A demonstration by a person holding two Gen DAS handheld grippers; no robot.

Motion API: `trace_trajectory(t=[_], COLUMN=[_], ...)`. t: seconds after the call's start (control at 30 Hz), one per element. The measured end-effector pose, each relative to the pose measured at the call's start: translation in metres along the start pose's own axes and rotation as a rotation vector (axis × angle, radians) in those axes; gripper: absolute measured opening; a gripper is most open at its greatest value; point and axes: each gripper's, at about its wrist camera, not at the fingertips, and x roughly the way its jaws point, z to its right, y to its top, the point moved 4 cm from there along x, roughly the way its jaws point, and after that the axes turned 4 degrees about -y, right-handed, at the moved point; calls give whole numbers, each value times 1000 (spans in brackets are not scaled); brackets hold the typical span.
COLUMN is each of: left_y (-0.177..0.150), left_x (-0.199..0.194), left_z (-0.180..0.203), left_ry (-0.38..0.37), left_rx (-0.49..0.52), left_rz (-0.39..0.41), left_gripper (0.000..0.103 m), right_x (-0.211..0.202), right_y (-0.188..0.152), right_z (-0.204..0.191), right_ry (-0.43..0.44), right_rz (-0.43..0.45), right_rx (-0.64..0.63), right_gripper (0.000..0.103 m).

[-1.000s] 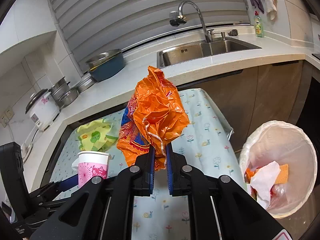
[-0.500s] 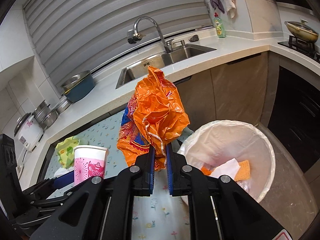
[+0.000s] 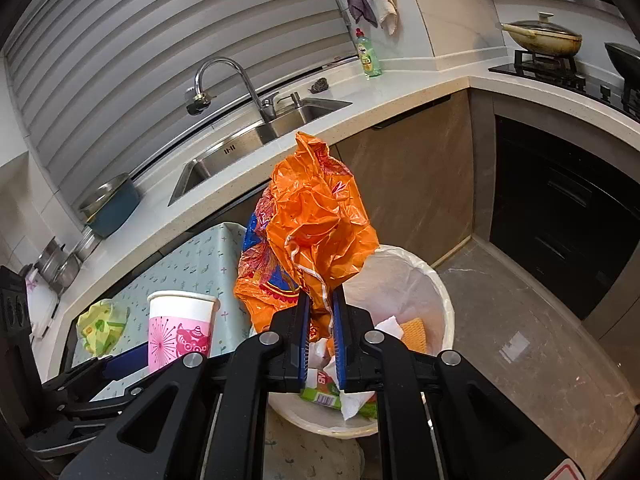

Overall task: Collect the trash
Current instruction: 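Open the left tool to drop the cup while the right tool drops the orange bag into the bin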

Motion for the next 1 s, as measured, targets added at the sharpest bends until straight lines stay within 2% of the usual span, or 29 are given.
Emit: trace_trajectory(t=[0.3,0.43,0.77,0.97,1.0], left_y=[5,8,13,12,12], left_x=[17,17,9,-1,-3], left_z=[11,9,-1,-17,-20], left_ry=[-17,-19,12,40,49], left_rx=[-11,-36,-52,-77,-81], left_rz=[-10,4,34,58,62], left_gripper=[73,82,82,82,82], right_x=[4,5,9,15,16], right_y=[-1,-1,-2,-2,-2], right_z=[18,18,14,3,1], right_ry=[-26,-24,-20,-12,-13], right_rz=[-6,-7,-15,-25,-23], right_rx=[21,22,14,-5,-9], right_gripper=[10,10,10,16,19])
